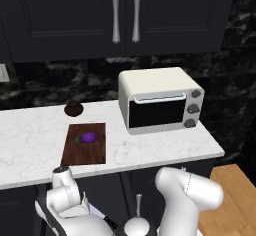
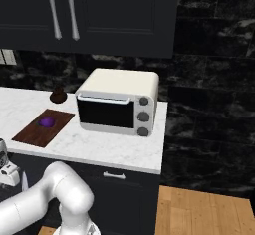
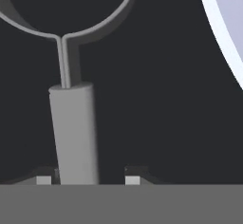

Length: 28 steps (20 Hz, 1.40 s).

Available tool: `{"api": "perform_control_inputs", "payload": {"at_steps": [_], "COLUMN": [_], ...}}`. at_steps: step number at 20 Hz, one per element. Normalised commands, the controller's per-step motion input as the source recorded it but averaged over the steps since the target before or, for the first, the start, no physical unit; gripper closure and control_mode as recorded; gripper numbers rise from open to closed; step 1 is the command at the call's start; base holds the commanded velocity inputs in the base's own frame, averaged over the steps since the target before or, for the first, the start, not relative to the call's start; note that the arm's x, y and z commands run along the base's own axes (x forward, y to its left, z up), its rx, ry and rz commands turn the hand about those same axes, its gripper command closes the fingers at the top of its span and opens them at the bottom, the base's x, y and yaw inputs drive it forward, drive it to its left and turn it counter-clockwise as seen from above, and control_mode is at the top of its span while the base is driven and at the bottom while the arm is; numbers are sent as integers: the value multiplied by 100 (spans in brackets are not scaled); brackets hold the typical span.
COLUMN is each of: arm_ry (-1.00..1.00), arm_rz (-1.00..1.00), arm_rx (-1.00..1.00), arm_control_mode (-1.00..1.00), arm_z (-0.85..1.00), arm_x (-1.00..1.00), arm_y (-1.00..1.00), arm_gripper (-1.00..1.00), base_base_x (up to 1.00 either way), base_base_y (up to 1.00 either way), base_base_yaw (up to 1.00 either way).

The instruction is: Place the appropriate cutting tool for cutting the eggplant skin on the cutting board.

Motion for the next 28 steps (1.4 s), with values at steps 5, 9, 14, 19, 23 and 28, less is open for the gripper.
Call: {"api": "perform_control_inputs", "payload": {"at_steps": [5, 9, 14, 19, 23, 28], "arm_ry": [0, 0, -3, 0, 0, -4], "arm_rz": [-1, -3, -10, -12, -15, -15], "arm_rx": [-9, -5, 0, -9, -13, -12], "arm_control_mode": [-100, -100, -100, -100, -100, -100], "arm_z": [-42, -21, 34, 93, 100, 100], "arm_x": [-100, -100, -94, -77, -48, -10], "arm_y": [50, 53, 33, 13, 1, -19], "arm_gripper": [100, 100, 100, 100, 100, 100], "base_base_x": [0, 0, 0, 0, 0, 0], "base_base_y": [0, 0, 0, 0, 0, 0], "base_base_yaw": [0, 0, 0, 0, 0, 0]}}
